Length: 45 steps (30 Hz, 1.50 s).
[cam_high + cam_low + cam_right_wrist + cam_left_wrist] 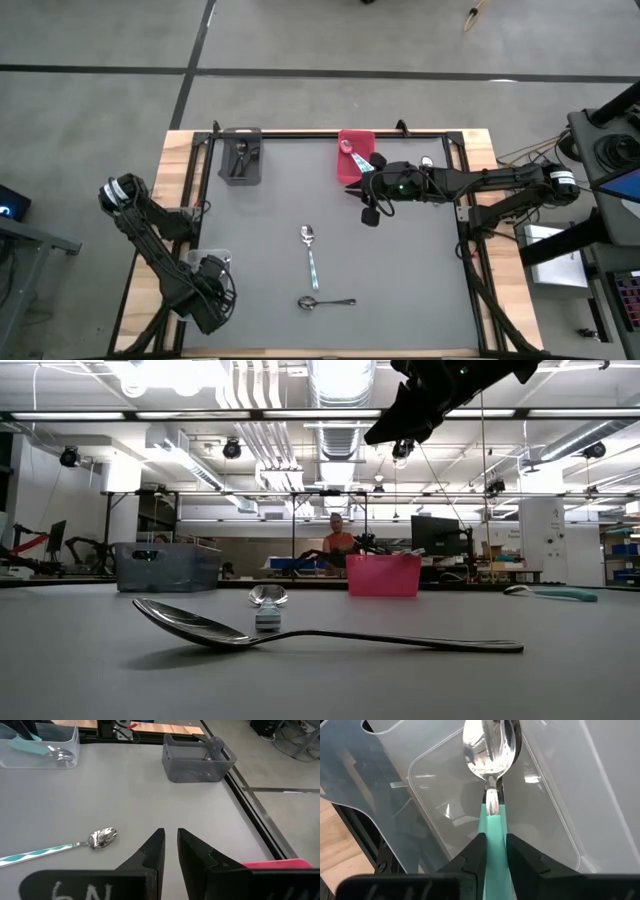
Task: Sort silverware by color (type)
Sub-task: Put the green spoon into the transparent bin
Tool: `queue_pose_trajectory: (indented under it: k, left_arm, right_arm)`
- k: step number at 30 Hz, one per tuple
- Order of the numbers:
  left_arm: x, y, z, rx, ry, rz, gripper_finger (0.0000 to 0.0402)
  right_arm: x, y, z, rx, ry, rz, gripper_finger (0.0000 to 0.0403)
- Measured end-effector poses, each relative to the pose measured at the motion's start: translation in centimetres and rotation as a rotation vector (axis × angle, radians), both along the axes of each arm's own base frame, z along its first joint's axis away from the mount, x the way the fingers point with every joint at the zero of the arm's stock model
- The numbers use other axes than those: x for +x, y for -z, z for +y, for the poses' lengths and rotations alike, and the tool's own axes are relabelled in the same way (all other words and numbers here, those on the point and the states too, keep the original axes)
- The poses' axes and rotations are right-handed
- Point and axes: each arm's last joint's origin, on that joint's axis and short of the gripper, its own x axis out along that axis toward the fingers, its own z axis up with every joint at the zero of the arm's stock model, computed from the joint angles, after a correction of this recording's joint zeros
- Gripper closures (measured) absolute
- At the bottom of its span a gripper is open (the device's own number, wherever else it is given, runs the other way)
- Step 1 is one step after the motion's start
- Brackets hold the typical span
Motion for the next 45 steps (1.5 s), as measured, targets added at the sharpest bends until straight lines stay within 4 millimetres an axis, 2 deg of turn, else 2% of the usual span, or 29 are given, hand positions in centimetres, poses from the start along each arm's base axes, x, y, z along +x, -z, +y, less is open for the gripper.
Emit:
queue_pose_trajectory:
  k: [5, 13, 18, 22, 27, 31, 36, 45]
  left_arm:
    - [0.0, 0.0, 0.0, -0.002, 0.000, 0.000, 0.0330]
    - [0.0, -0.1, 0.0, -0.010, 0.016, -0.001, 0.0327]
    - [0.0, -1.0, 0.5, -0.022, 0.031, 0.003, 0.0327]
    - [-0.3, -1.8, 0.8, -0.044, 0.016, 0.088, 0.0326]
    - [0.0, -2.7, 0.4, -0.103, 0.100, 0.090, 0.0326]
    - [0.3, -3.3, 0.0, -0.128, 0.097, 0.069, 0.0326]
    - [0.5, -3.1, 0.0, -0.131, 0.037, 0.042, 0.0326]
    - [0.7, -2.2, 0.1, -0.093, 0.028, -0.035, 0.0314]
  right_arm:
    - [0.0, 0.0, 0.0, 0.000, 0.000, 0.000, 0.0360]
    - [0.0, 0.0, 0.0, 0.000, 0.001, 0.000, 0.0360]
    - [0.0, 0.0, 0.0, 0.002, 0.001, 0.000, 0.0360]
    - [0.0, 0.0, 0.0, 0.001, 0.000, 0.000, 0.0360]
    - [0.0, 0.0, 0.0, 0.001, 0.001, 0.000, 0.0360]
    - [0.0, 0.0, 0.0, 0.001, 0.000, 0.000, 0.0360]
    - [0.0, 0.0, 0.0, 0.001, 0.001, 0.000, 0.0360]
    - [0.0, 0.0, 0.0, 0.001, 0.000, 0.000, 0.0360]
